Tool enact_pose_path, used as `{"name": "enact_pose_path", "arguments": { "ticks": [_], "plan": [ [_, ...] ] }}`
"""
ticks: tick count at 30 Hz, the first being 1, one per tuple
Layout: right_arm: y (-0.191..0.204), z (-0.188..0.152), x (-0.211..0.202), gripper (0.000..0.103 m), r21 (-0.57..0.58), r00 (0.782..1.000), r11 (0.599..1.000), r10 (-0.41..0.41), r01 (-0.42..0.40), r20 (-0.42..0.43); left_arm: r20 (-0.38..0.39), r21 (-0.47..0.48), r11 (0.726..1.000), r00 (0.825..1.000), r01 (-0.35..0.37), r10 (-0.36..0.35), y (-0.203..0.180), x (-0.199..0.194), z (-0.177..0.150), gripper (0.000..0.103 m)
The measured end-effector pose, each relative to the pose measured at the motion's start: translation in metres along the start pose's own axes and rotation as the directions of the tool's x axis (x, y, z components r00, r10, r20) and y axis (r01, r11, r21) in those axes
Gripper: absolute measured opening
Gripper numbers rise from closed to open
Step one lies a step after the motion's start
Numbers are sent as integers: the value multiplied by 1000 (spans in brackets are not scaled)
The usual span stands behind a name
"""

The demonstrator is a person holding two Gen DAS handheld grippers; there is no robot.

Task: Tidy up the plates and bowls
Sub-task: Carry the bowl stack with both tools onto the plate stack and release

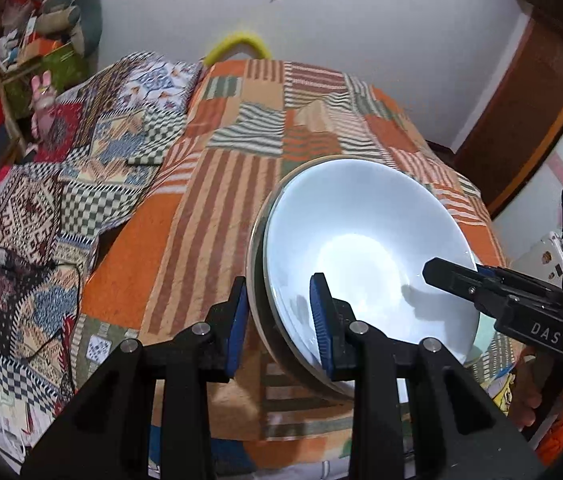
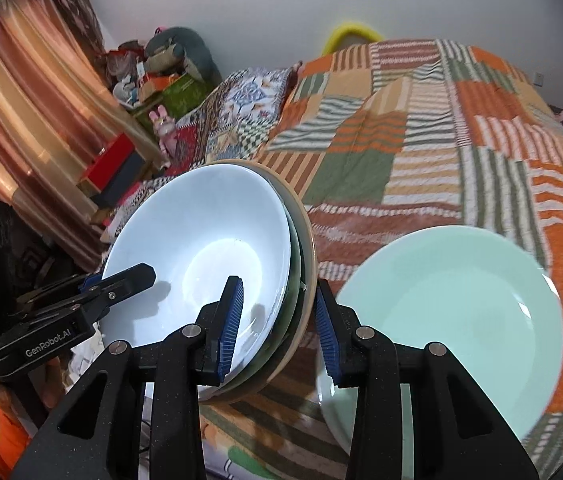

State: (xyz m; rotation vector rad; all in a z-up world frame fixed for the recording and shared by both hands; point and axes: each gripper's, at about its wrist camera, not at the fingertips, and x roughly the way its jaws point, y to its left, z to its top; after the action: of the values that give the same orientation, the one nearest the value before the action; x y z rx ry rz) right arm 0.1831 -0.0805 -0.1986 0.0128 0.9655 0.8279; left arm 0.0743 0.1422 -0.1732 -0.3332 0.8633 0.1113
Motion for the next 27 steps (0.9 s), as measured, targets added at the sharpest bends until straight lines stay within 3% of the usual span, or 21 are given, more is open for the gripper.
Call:
{"name": "enact_pose_path", "arguments": {
  "ticks": [7,14,27],
  "plan": [
    [-21,-4,-36,33,47,997,998,-41,38,58,23,67,996,998,51,-52,-41,-7,9,30],
    [-45,-13,-73,33,105,988,990,-106,95,112,-5,137,984,993,116,-116,-85,-1,9,30],
    [-85,-35,-90,33,197,978,968,-181,158,102,-97,199,965,983,172,-155,-131,32,-1,30]
  ]
}}
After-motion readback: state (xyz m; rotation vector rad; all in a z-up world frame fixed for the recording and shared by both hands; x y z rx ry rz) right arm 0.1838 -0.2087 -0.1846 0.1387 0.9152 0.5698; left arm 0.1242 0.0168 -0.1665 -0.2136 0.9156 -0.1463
